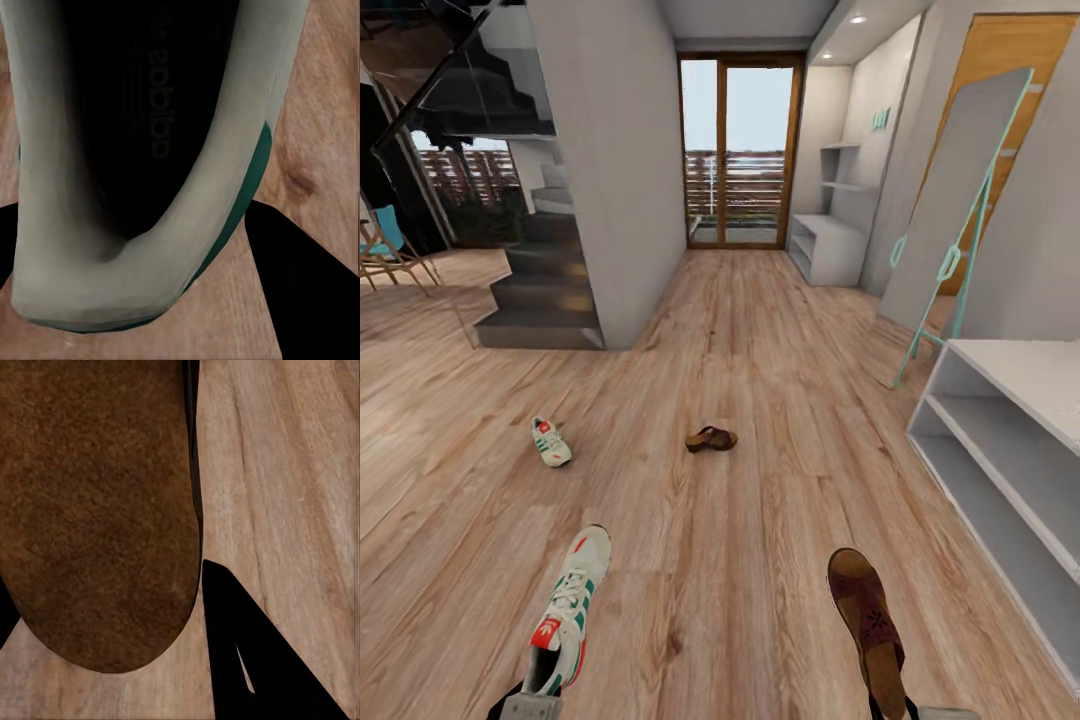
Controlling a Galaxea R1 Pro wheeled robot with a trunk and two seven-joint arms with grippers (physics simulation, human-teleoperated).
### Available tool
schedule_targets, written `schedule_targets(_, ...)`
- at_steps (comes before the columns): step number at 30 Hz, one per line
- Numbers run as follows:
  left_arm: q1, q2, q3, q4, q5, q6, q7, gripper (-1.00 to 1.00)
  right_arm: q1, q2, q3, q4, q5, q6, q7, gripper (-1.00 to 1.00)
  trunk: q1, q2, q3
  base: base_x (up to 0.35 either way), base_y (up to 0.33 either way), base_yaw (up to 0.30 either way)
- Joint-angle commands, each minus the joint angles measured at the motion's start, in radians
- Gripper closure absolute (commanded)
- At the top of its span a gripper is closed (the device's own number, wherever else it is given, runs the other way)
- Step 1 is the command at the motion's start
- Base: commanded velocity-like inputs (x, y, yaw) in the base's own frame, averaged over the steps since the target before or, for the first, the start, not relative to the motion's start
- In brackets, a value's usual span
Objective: Pick up the two gym shoes and the two sandals from the corridor floor and place them onto the hallstand (shoe rack) in the corridor, making sure they are on the rack and not on the floor. Arrange them so the two gym shoes are next to each other and the two sandals are next to each other.
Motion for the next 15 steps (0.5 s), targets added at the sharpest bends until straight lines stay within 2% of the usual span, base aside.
schedule_targets(1, -0.001, 0.0, 0.0, 0.001, 0.009, -0.001, -0.009, 1.0, 0.0, 0.001, -0.006, -0.001, 0.002, -0.001, 0.007, 1.0, 0.001, 0.0, -0.001, 0.339, -0.053, -0.292)
schedule_targets(6, -0.001, 0.001, 0.0, 0.001, 0.009, -0.002, -0.009, 1.0, 0.0, 0.001, -0.006, -0.001, 0.002, -0.001, 0.007, 1.0, 0.001, 0.0, -0.001, 0.339, -0.091, -0.296)
schedule_targets(15, -0.001, 0.001, 0.0, 0.001, 0.009, -0.002, -0.009, 1.0, 0.0, 0.001, -0.005, -0.001, 0.002, -0.001, 0.007, 1.0, 0.001, 0.0, -0.001, 0.334, -0.157, -0.3)
